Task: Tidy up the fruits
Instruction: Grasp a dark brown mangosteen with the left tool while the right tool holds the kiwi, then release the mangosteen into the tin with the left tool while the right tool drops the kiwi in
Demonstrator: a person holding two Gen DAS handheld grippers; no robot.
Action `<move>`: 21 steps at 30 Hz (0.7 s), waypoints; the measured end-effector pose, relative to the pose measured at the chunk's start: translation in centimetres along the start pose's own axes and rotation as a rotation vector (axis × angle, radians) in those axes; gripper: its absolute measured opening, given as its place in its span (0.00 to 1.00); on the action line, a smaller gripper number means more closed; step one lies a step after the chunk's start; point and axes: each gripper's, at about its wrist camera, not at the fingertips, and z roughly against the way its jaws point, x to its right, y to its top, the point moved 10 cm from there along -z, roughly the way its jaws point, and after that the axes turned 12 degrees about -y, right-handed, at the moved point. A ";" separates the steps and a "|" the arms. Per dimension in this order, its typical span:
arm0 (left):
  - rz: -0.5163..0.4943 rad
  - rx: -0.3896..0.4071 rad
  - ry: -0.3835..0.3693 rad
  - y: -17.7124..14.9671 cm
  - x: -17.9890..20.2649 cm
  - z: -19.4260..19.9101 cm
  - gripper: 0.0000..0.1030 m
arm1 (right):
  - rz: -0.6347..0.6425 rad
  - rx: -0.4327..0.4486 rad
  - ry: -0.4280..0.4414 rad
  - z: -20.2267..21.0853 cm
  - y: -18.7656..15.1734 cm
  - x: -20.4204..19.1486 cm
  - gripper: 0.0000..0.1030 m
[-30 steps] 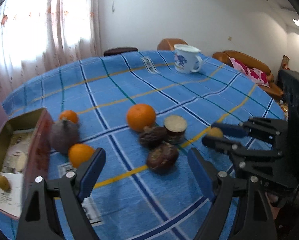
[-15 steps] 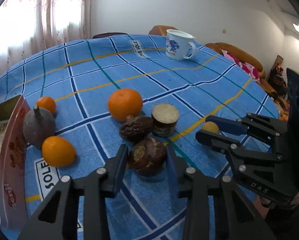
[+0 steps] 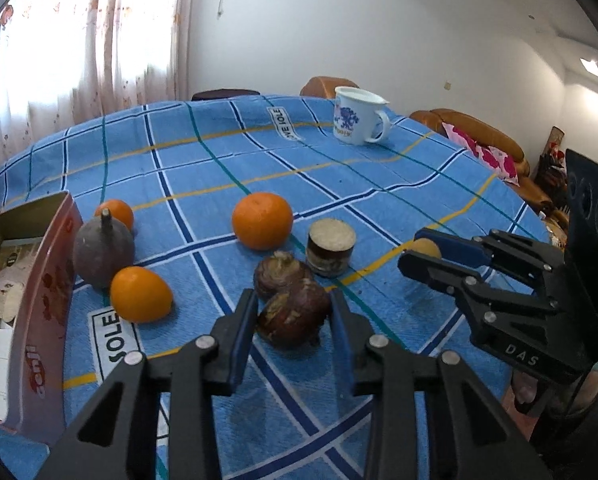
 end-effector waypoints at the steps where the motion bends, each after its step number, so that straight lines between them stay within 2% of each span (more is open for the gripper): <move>1: -0.004 0.005 0.002 0.0 0.0 0.1 0.36 | -0.001 0.007 0.000 0.1 0.0 0.0 0.27; 21: -0.038 0.104 0.057 1.2 -0.1 3.0 0.36 | 0.009 0.056 -0.025 0.8 0.6 -0.1 0.27</move>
